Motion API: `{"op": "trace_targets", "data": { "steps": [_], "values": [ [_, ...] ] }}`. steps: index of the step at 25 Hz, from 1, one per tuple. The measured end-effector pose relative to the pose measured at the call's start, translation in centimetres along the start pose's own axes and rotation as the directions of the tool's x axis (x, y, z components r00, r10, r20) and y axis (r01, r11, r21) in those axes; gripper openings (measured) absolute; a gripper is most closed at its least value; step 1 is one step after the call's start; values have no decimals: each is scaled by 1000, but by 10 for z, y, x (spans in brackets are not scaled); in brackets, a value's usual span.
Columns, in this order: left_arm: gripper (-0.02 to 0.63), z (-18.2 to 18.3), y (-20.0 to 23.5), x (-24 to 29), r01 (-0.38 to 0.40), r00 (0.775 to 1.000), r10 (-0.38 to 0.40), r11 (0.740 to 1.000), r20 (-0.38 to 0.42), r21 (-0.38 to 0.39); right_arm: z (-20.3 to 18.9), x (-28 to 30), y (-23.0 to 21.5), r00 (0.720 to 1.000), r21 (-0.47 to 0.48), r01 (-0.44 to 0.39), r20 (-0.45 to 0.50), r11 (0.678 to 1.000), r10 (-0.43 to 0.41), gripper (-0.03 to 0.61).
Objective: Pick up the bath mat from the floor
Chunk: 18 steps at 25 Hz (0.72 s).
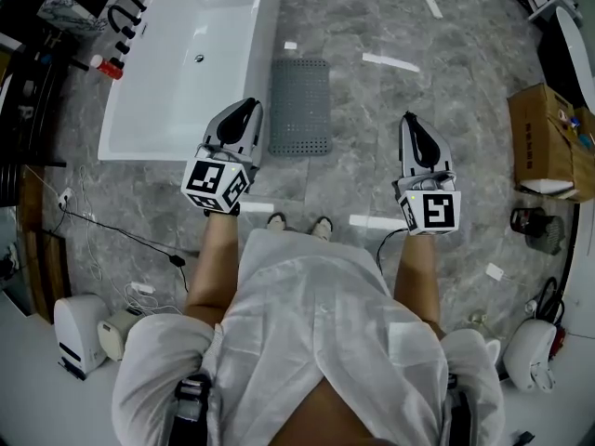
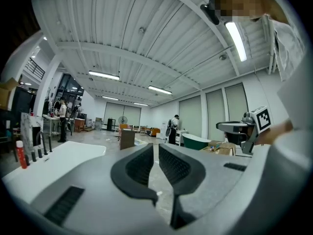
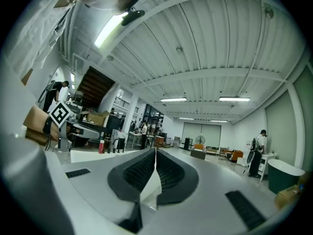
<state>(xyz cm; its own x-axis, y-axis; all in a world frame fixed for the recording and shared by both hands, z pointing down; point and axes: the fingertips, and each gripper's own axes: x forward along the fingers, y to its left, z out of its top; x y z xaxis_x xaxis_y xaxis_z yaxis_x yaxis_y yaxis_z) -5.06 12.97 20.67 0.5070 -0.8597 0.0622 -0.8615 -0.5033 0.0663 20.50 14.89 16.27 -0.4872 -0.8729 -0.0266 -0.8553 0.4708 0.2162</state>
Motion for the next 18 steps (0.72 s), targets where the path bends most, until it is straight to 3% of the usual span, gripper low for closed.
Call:
{"op": "trace_targets", "data": {
  "steps": [7, 18],
  "values": [
    [40, -33, 2, 24, 34, 997, -35, 999, -68, -19, -52, 25, 2, 996, 64, -28, -88, 998, 34, 29],
    [43, -84, 75, 72, 8, 983, -21, 997, -181, -72, -121, 116, 26, 969, 145, -10, -242, 989, 46, 31]
  ]
}}
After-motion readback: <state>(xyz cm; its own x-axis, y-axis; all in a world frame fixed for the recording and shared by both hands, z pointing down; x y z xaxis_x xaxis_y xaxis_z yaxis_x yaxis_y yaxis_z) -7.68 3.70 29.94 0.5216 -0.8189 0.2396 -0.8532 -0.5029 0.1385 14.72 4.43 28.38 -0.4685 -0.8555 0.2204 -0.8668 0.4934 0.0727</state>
